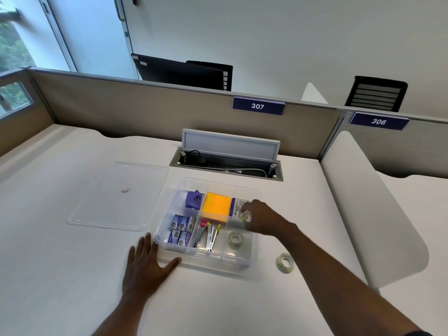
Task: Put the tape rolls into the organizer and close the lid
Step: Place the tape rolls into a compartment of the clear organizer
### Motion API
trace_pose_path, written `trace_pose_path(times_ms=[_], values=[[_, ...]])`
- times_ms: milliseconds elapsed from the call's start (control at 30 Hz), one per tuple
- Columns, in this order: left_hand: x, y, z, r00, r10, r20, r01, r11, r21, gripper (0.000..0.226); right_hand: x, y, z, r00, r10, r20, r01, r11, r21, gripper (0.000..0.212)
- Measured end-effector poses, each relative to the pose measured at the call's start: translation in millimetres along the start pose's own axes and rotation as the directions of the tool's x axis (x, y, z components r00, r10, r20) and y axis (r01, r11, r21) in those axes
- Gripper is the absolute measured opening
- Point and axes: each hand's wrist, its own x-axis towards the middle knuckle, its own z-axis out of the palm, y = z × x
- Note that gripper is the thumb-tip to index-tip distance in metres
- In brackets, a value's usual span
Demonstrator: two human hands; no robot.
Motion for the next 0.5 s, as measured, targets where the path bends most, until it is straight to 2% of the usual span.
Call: trace_pose_path(times_ms=[133,300,367,433,500], values=[[-0.8,0.7,-1.3,1.0,-0.001,-0.006,0.001,1.0,0.003,0.106,-4.7,-11.0,16.1,0.984,-0.077,0.163,0.093,0.991,-0.098,0.04],[-1.8,2.3,-2.8,1.0,-0.002,-0.011,0.002,1.0,0.003,0.107,-13.5,-6.5,34.6,0.973,-0.054,0.222,0.099,0.976,-0.194,0.045],[-1.9,2.6,-2.8,1.0,-0.002,-0.01,0.002,1.0,0.003,0.107,-14.1,-5.0,36.4,0.974,-0.07,0.217,0.113,0.974,-0.197,0.045],[-1.8,2.6,-2.5,1.0,-0.004,-0.009,0.004,1.0,0.0,0.107,-13.0,-5.1,35.0,0.984,-0.062,0.168,0.084,0.989,-0.124,0.045],[-1.7,2.1,-2.2,1.0,-0.005,-0.008,0.005,1.0,0.003,0.108,-11.0,-4.6,30.7,1.0,-0.02,-0.01,0.02,1.0,-0.019,0.042]])
